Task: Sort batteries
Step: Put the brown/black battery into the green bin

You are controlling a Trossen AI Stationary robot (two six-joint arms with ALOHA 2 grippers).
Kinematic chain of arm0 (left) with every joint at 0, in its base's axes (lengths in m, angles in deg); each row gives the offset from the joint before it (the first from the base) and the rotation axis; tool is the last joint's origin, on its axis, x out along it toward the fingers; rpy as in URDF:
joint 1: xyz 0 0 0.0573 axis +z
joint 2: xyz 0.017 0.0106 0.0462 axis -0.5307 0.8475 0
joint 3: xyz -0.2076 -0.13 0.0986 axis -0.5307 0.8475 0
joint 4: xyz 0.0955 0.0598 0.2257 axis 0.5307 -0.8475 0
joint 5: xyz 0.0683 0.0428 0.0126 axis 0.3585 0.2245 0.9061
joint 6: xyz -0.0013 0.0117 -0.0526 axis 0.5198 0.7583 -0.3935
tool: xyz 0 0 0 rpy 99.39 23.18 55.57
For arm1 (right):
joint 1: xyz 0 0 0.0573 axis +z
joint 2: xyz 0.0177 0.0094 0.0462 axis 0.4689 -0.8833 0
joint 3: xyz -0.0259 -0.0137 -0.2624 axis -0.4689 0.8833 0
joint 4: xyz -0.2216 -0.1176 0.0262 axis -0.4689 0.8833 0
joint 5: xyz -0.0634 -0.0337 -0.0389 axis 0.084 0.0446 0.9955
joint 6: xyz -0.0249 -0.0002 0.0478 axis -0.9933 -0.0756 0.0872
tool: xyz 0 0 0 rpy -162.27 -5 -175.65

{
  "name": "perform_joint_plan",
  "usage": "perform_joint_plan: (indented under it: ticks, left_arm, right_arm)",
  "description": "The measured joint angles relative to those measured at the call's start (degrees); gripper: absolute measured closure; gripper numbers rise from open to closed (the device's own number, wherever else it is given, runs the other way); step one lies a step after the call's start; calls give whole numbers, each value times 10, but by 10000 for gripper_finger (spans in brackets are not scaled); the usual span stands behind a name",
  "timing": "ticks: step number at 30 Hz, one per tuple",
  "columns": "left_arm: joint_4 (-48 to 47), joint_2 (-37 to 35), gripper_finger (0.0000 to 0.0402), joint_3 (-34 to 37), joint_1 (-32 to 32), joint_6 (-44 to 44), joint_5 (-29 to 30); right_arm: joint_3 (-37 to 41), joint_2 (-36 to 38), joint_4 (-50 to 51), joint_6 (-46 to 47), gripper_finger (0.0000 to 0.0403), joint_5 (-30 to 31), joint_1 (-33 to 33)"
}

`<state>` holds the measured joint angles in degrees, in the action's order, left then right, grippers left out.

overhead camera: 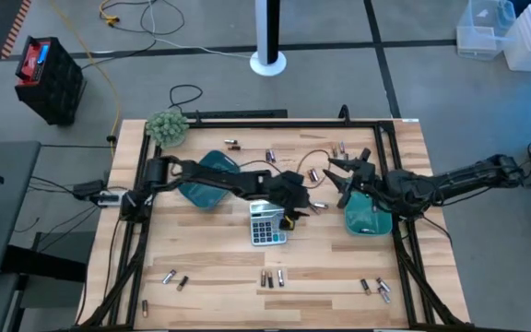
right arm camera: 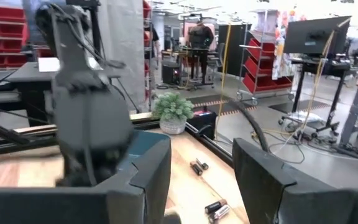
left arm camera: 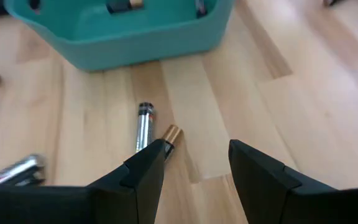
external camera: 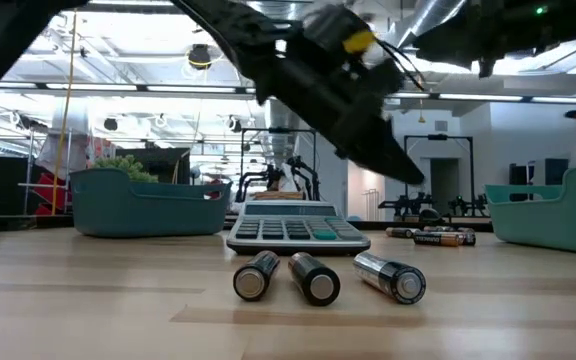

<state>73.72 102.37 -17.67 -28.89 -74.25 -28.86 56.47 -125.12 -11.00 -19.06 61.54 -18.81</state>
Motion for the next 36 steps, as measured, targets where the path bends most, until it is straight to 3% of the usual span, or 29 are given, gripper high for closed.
perform_joint_plan:
  ticks: [6, 13, 31, 36]
  left_arm:
    - [-26, 58, 229, -64, 9, 6, -27]
    - [-37, 99, 225, -91, 15, 1, -29]
    - [-77, 107, 206, -91, 22, -15, -10]
    - [-83, 107, 241, -91, 22, -16, 1]
  right_arm:
    - [0, 4, -2, -11, 216, 0, 9]
    - [0, 4, -4, -15, 216, 0, 9]
    - [0, 3, -5, -15, 216, -1, 5]
    - [0, 3, -5, -15, 216, -1, 5]
